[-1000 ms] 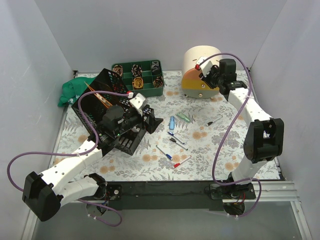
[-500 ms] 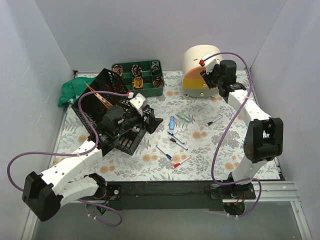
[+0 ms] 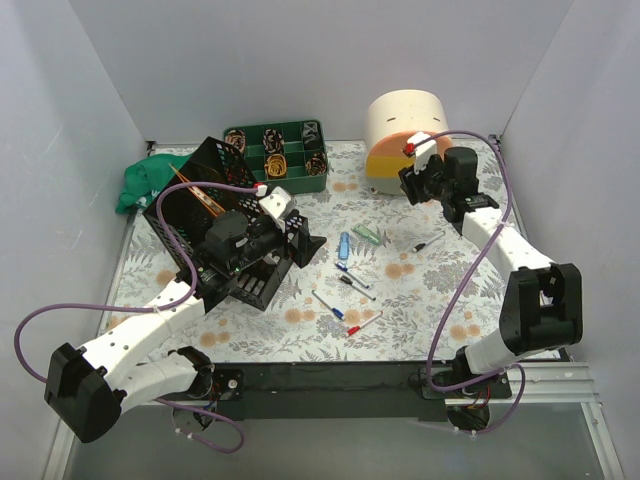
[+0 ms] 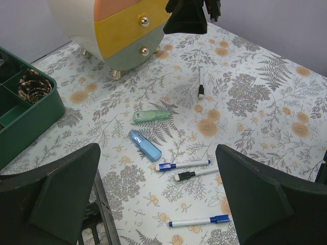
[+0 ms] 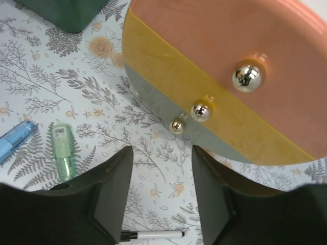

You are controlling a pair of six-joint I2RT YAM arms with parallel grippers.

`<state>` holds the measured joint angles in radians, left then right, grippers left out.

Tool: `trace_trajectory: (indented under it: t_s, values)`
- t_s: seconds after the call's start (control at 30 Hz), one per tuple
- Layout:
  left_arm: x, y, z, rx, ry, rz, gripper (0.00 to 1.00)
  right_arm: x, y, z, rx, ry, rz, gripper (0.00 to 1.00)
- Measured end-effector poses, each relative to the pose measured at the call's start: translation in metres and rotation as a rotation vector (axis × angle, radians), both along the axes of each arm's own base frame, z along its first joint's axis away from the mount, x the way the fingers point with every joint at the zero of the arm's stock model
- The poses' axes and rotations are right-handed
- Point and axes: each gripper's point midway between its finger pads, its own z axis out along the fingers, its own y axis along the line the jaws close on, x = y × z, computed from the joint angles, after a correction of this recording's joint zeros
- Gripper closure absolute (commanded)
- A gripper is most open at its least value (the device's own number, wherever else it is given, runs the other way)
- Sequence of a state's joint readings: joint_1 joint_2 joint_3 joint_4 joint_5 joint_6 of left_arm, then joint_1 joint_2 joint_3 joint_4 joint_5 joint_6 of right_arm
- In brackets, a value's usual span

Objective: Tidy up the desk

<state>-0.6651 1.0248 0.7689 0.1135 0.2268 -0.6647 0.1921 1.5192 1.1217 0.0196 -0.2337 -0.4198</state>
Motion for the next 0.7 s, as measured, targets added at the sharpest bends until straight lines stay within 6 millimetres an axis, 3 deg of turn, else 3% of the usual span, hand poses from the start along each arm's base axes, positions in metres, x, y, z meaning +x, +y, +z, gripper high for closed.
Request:
trace_trajectory:
  t_s: [0.27, 0.47, 0.7]
  values:
    - [0.000, 0.000, 0.000, 0.000, 0.000, -0.001, 0.02, -0.005, -0.007, -0.017, 0.145, 0.050, -0.154, 0.37]
    - [0.000, 0.000, -0.001, 0.001, 0.002, -0.001, 0.02, 0.016, -0.019, -0.015, 0.265, 0.020, -0.329, 0.37]
    - [0.002, -0.002, -0.006, 0.009, 0.013, -0.001, 0.02, 0.031, -0.021, -0.037, 0.350, 0.039, -0.432, 0.40]
